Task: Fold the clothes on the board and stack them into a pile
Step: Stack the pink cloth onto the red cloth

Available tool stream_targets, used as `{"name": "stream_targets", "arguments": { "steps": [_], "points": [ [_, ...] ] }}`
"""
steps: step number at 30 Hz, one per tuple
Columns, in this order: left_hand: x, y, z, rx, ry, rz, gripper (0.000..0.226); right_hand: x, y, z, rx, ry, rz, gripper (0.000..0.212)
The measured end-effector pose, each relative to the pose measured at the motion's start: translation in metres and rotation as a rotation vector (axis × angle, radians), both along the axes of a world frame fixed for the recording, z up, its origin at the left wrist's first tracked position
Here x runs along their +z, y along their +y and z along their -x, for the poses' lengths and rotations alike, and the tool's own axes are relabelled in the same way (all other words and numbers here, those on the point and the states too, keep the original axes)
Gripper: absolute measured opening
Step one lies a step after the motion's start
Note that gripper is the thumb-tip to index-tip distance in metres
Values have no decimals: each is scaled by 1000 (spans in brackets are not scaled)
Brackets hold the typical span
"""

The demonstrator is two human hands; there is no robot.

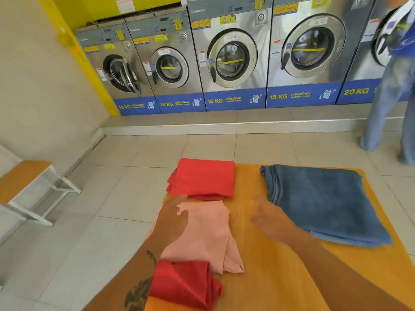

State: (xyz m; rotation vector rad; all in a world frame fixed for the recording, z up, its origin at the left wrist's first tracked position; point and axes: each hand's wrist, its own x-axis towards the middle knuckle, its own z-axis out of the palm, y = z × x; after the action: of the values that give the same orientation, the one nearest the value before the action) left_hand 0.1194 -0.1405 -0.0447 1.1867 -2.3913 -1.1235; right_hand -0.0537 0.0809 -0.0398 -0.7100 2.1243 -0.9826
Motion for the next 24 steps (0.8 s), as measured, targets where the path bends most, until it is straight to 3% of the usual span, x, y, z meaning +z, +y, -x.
{"name": "stream_targets", "arguments": {
  "steps": [5,8,18,24],
  "points": [
    [-30,-58,-38,96,-352,14,58,-13,-50,-53,-24,-201,3,71],
    [-47,-75,-48,11,-364,-139,64,-30,-72,-74,-134,-238,90,75],
    [-57,-68,-56,-157,-408,25,54,-54,-109,-118,-259,-47,-22,90],
    [-50,-90,-49,-36,-121,-516,74,-44,-121,-122,-318,-4,84,80]
  ]
}}
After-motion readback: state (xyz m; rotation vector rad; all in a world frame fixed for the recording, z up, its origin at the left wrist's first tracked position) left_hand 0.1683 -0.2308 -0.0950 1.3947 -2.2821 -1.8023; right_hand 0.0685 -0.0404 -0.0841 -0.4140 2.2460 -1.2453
